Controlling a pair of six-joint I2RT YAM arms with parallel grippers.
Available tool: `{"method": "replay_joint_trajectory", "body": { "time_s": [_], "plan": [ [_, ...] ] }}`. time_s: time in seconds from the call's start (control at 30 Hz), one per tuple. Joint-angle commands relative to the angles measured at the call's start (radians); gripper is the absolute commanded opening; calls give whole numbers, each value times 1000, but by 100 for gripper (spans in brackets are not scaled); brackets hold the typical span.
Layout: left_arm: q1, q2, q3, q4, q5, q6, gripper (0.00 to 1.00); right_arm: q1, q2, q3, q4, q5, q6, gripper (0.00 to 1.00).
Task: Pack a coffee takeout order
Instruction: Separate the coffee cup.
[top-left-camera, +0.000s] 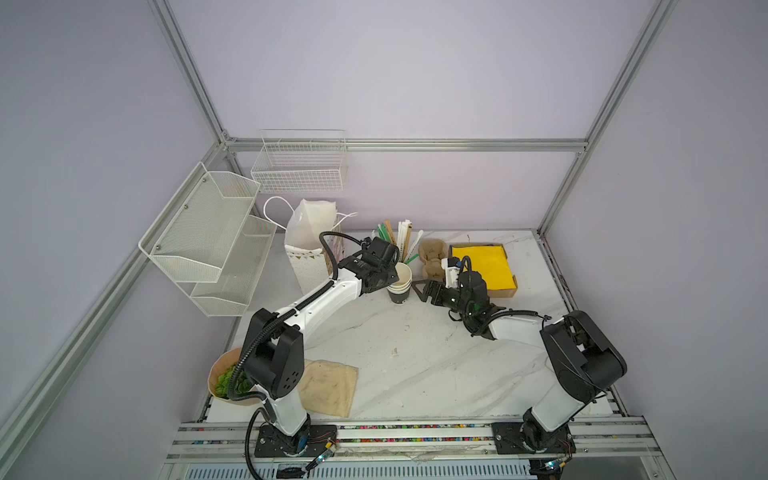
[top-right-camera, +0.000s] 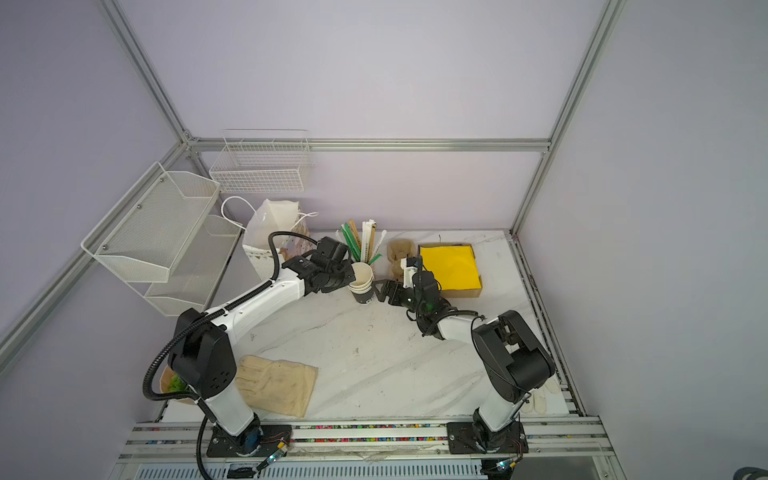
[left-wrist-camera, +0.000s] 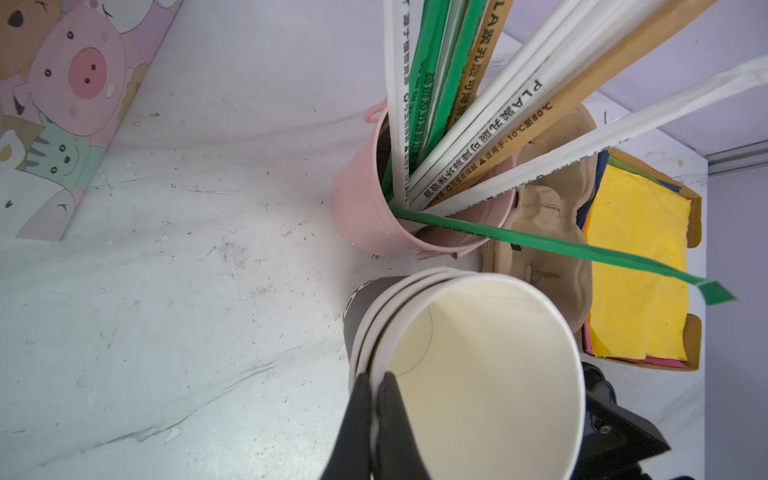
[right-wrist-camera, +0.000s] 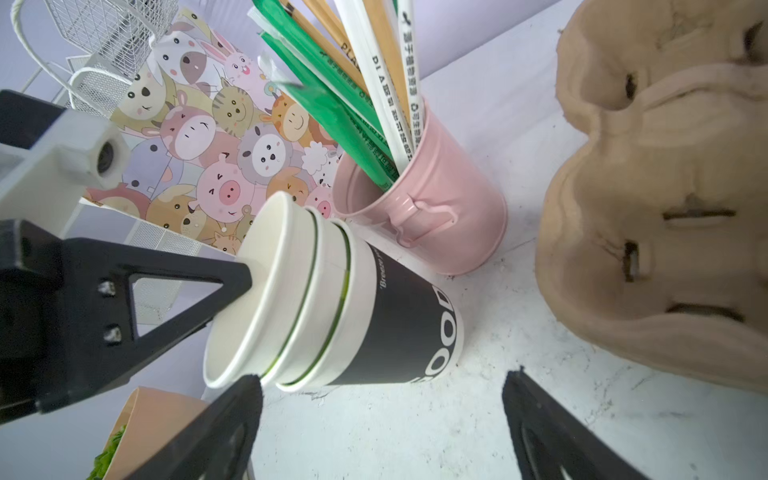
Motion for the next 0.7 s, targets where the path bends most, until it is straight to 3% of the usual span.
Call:
{"method": "replay_joint_trajectory", "body": {
  "time_s": [0.0,0.67],
  "plan": [
    [5,-34,-38,52,27,-30,0,5,17,-13,91,-13,54,94],
    [5,-46,-54,70,74,-56,0,5,98,0,140,-11,93,92]
  ]
}}
